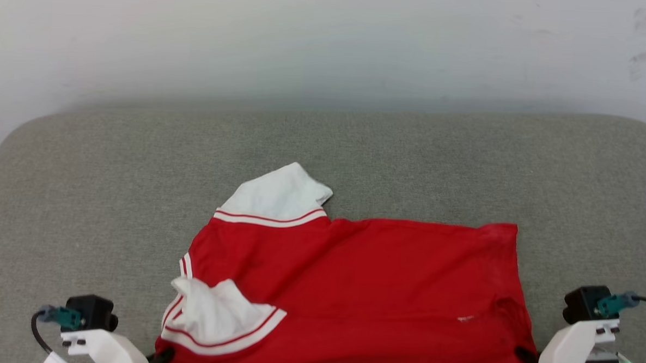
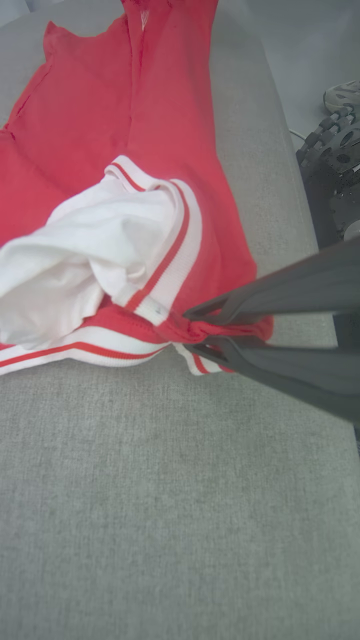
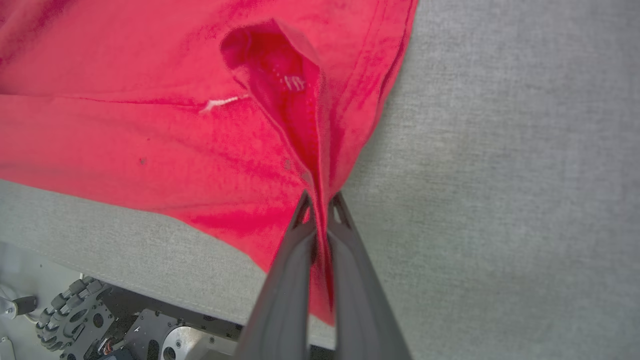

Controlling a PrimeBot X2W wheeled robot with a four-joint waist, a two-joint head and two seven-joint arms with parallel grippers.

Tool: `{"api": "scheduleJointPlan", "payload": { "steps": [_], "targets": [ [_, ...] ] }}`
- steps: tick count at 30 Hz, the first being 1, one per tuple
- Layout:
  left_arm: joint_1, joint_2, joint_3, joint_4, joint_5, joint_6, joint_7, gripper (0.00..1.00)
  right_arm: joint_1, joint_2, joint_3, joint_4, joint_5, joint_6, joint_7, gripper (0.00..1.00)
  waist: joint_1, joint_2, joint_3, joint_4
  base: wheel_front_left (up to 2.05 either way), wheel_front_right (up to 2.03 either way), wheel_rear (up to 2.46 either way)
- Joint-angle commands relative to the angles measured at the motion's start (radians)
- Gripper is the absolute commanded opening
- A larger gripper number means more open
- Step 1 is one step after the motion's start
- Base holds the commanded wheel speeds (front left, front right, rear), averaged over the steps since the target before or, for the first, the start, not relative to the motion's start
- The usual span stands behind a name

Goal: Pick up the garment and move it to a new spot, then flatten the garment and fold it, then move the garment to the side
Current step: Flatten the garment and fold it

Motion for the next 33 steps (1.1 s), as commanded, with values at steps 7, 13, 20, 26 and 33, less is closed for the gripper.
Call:
{"api": "scheduleJointPlan", "payload": {
  "steps": [7, 13, 20, 26, 33],
  "targets": [
    [0.048, -0.025, -0.026, 0.025, -0.022, -0.006, 0.008, 0.00, 0.097, 0.042, -0.034, -0.030, -0.005, 0.000, 0.009, 0.00, 0.0001, -0.0001, 0.006, 0.007, 0.00, 0.00, 0.00],
    [-0.004, -0.071, -0.042, 0.101, -0.022, -0.036, -0.009, 0.58, 0.113, 0.051, -0.015, -0.020, -0.024, 0.000, -0.105, 1.00, 0.0001, -0.0001, 0.020, 0.002, 0.00, 0.00, 0.00],
    [-0.063, -0.069, -0.042, 0.122, 0.036, -0.050, -0.067, 1.00, 0.096, 0.064, -0.021, -0.042, -0.063, 0.000, -0.399, 1.00, 0.0001, -0.0001, 0.008, -0.004, 0.00, 0.00, 0.00],
    [-0.134, -0.062, -0.041, 0.091, 0.113, -0.053, -0.132, 1.00, 0.054, 0.073, -0.030, -0.035, -0.141, 0.000, -0.627, 1.00, 0.0001, -0.0001, 0.013, -0.012, 0.00, 0.00, 0.00],
    [-0.234, -0.100, -0.022, 0.075, 0.222, -0.061, -0.305, 1.00, -0.009, 0.106, -0.049, -0.072, -0.159, 0.000, -0.738, 1.00, 0.0001, -0.0001, 0.066, -0.031, 0.00, 0.00, 0.00]
  ]
}}
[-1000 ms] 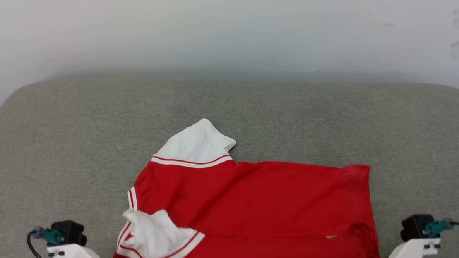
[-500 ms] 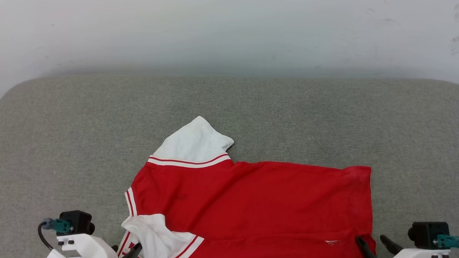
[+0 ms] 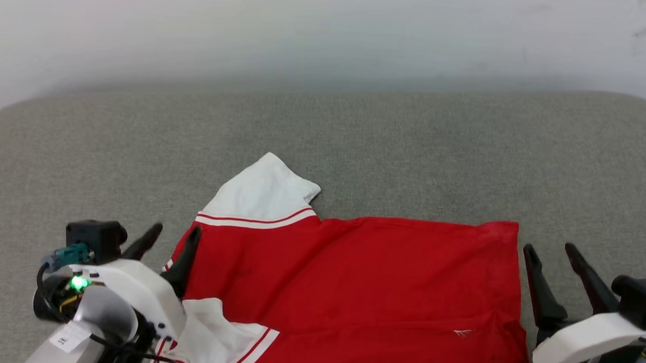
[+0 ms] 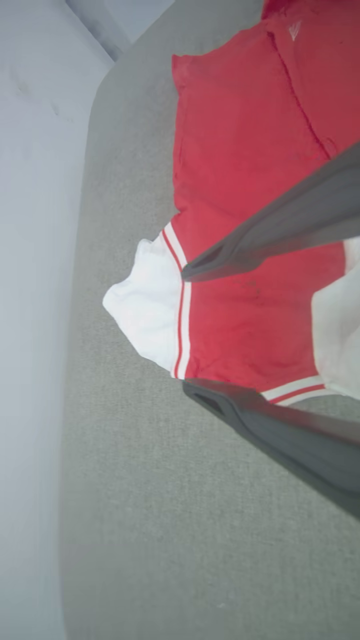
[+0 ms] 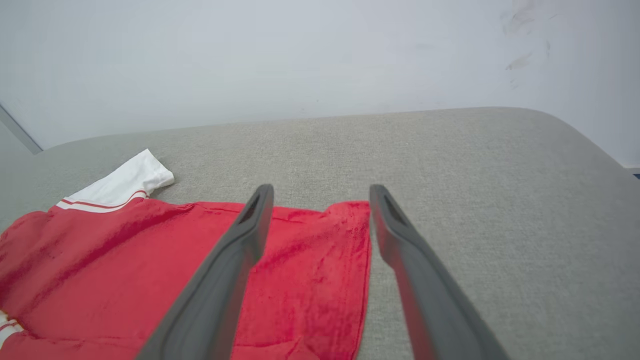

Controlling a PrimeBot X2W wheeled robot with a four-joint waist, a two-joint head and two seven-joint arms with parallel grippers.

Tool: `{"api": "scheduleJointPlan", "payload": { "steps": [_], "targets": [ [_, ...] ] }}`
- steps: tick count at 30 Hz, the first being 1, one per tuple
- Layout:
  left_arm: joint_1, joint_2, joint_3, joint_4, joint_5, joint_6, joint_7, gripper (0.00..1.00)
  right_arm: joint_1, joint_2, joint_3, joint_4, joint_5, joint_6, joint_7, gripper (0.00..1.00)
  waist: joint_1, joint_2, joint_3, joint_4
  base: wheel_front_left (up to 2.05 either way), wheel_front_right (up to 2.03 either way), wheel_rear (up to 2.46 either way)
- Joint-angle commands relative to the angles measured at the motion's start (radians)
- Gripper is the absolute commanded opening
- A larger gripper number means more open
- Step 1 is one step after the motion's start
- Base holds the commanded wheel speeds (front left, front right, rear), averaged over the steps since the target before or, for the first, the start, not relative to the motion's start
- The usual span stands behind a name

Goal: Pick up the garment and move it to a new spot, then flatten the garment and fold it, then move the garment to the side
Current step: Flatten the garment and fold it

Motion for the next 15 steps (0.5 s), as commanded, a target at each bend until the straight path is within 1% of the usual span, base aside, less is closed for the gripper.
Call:
{"api": "scheduleJointPlan", "payload": {
  "steps": [1, 8, 11, 15],
  "targets": [
    [-0.022, -0.007, 0.005, -0.002, 0.014, -0.005, -0.023, 1.00, -0.023, 0.007, -0.003, -0.012, -0.003, 0.000, -0.006, 1.00, 0.0000, 0.0000, 0.025, -0.011, 0.00, 0.00, 0.00],
    [-0.153, -0.050, 0.028, 0.028, 0.091, -0.026, -0.187, 1.00, -0.103, 0.029, -0.001, -0.076, -0.012, 0.000, -0.030, 1.00, 0.0000, 0.0000, 0.162, -0.045, 0.00, 0.00, 0.00],
    [-0.220, -0.064, 0.027, 0.065, 0.103, -0.043, -0.207, 1.00, -0.138, 0.036, 0.002, -0.079, -0.019, 0.000, -0.038, 1.00, 0.0000, 0.0000, 0.209, -0.063, 0.00, 0.00, 0.00],
    [-0.321, -0.056, 0.013, 0.125, 0.106, -0.083, -0.170, 1.00, -0.176, 0.046, 0.009, -0.071, -0.017, 0.000, -0.043, 1.00, 0.0000, 0.0000, 0.263, -0.093, 0.00, 0.00, 0.00]
  ]
}}
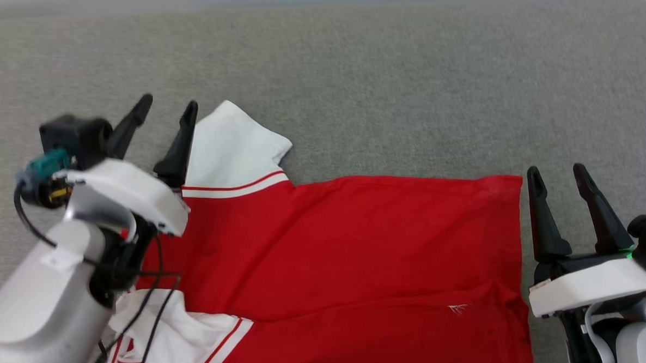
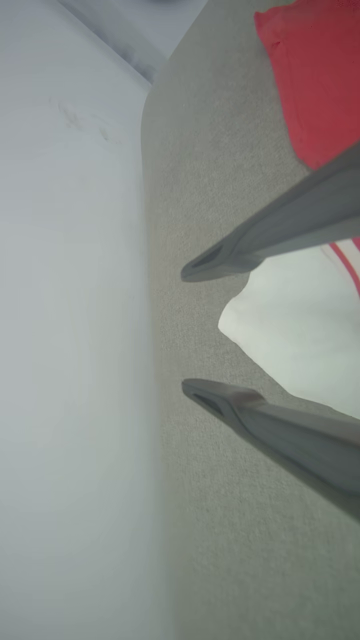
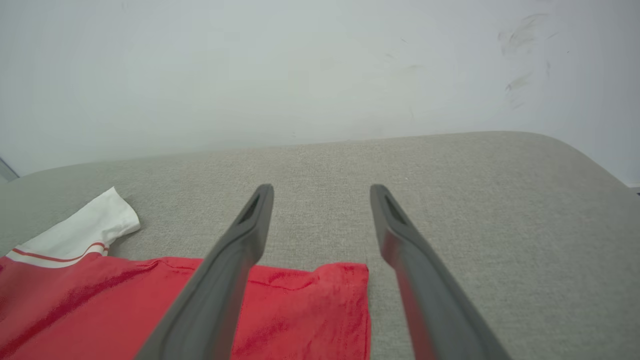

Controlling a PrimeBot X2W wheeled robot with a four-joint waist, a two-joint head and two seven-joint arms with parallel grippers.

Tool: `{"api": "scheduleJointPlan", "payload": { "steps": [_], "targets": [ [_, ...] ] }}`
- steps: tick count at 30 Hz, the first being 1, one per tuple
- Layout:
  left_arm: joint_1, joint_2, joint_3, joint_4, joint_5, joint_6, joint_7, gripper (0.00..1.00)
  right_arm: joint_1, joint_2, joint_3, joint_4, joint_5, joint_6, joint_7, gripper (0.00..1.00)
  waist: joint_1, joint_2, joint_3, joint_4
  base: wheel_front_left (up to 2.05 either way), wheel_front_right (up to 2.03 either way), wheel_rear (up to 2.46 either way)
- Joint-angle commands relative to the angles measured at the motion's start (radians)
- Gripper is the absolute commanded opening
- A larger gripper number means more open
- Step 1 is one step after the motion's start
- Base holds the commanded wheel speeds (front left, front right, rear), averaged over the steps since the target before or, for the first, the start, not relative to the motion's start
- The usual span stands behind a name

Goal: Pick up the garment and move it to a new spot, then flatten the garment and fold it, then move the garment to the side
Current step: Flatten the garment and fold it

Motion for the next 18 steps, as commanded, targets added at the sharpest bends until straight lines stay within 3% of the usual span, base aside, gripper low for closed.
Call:
{"api": "scheduleJointPlan", "payload": {
  "steps": [1, 5, 6, 9, 14, 18],
  "targets": [
    [-0.064, 0.011, -0.010, 0.026, 0.003, -0.026, 0.032, 1.00, -0.029, 0.008, 0.005, 0.007, -0.002, 0.000, -0.008, 1.00, -0.0002, 0.0000, 0.059, -0.044, 0.00, 0.00, 0.00],
    [-0.167, 0.039, -0.030, 0.092, -0.019, -0.083, 0.141, 1.00, -0.058, 0.015, 0.019, 0.026, 0.002, 0.000, -0.021, 1.00, -0.0002, 0.0000, 0.086, -0.077, 0.00, 0.00, 0.00],
    [-0.234, 0.073, -0.058, 0.145, -0.049, -0.139, 0.275, 1.00, -0.071, 0.019, 0.026, 0.044, 0.003, 0.000, -0.031, 1.00, -0.0002, 0.0000, 0.096, -0.100, 0.00, 0.00, 0.00],
    [-0.291, 0.113, -0.086, 0.186, -0.083, -0.179, 0.431, 1.00, -0.081, 0.023, 0.031, 0.057, 0.007, 0.000, -0.033, 1.00, -0.0002, 0.0000, 0.107, -0.122, 0.00, 0.00, 0.00],
    [-0.359, 0.163, -0.125, 0.228, -0.140, -0.206, 0.658, 1.00, -0.084, 0.029, 0.039, 0.075, 0.020, 0.000, -0.045, 1.00, -0.0002, 0.0000, 0.134, -0.153, 0.00, 0.00, 0.00],
    [-0.385, 0.187, -0.153, 0.261, -0.163, -0.199, 0.796, 1.00, -0.086, 0.033, 0.041, 0.090, 0.031, 0.000, -0.052, 1.00, -0.0002, 0.0000, 0.157, -0.172, 0.00, 0.00, 0.00]
  ]
}}
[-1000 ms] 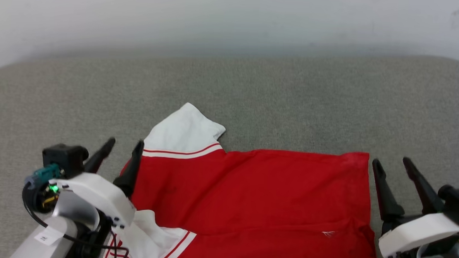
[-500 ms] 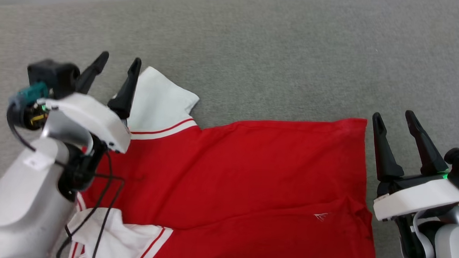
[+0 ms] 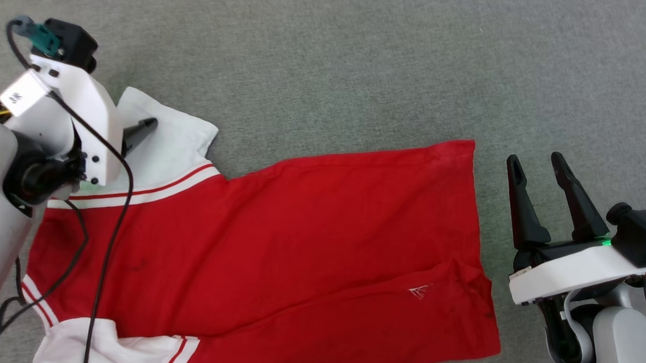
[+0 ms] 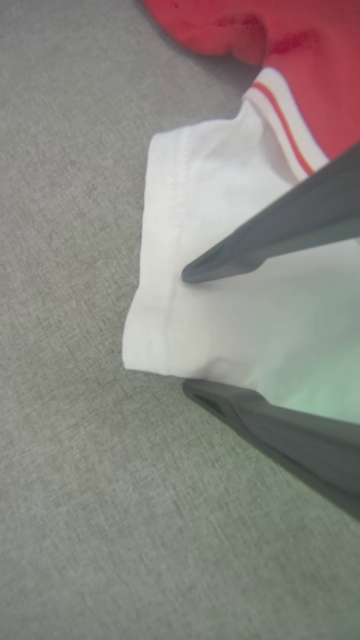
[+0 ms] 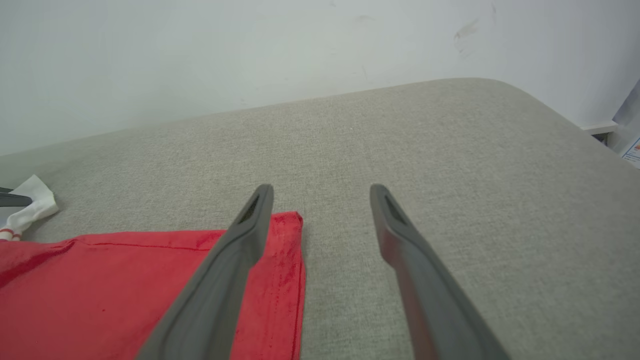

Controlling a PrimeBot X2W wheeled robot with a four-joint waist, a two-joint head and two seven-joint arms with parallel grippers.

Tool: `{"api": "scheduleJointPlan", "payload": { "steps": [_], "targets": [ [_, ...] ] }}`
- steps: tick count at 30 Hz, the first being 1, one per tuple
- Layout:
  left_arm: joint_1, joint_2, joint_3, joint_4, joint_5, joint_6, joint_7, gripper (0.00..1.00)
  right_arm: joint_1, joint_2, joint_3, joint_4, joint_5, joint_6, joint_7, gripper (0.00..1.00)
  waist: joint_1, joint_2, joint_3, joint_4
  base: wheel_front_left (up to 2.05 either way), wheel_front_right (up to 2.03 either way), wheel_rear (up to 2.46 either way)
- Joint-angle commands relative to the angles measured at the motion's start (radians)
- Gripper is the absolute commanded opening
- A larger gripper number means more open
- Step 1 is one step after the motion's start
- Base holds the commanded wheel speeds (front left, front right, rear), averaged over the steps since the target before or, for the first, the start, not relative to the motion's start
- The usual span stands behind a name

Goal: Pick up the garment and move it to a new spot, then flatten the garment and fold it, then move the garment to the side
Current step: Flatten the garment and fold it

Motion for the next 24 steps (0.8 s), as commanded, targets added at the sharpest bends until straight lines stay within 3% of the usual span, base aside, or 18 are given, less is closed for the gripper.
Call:
{"api": "scheduleJointPlan", "payload": {
  "steps": [1, 4, 5, 6, 8, 14, 24],
  "targets": [
    [-0.014, 0.011, -0.016, 0.022, -0.008, 0.012, 0.066, 1.00, -0.015, 0.007, 0.002, 0.008, 0.014, 0.000, -0.008, 1.00, -0.0001, 0.0000, 0.021, -0.018, 0.00, 0.00, 0.00],
    [0.006, 0.003, -0.047, 0.049, -0.028, 0.022, 0.154, 1.00, -0.018, 0.009, 0.002, 0.021, 0.023, 0.000, -0.008, 1.00, -0.0001, 0.0000, 0.031, -0.025, 0.00, 0.00, 0.00],
    [0.015, -0.004, -0.056, 0.057, -0.035, 0.028, 0.178, 0.48, -0.018, 0.009, 0.001, 0.026, 0.025, 0.000, -0.003, 1.00, -0.0001, 0.0000, 0.033, -0.026, 0.00, 0.00, 0.00],
    [0.015, -0.004, -0.056, 0.057, -0.035, 0.028, 0.178, 0.48, -0.018, 0.009, 0.001, 0.026, 0.025, 0.000, -0.003, 1.00, -0.0001, 0.0000, 0.033, -0.026, 0.00, 0.00, 0.00],
    [0.023, -0.018, -0.064, 0.060, -0.043, 0.030, 0.192, 0.00, -0.020, 0.010, 0.000, 0.032, 0.036, 0.000, 0.003, 1.00, -0.0001, 0.0000, 0.036, -0.027, 0.00, 0.00, 0.00],
    [0.027, -0.054, -0.035, 0.068, -0.065, 0.031, 0.118, 0.00, -0.043, -0.017, 0.008, 0.090, 0.101, 0.000, 0.085, 1.00, -0.0001, 0.0000, 0.018, -0.010, 0.00, 0.00, 0.00],
    [0.000, -0.091, 0.010, 0.019, -0.046, 0.000, -0.095, 0.00, -0.195, -0.163, 0.096, 0.228, 0.201, 0.000, 0.399, 1.00, -0.0001, 0.0000, -0.042, 0.077, 0.00, 0.00, 0.00]
  ]
}}
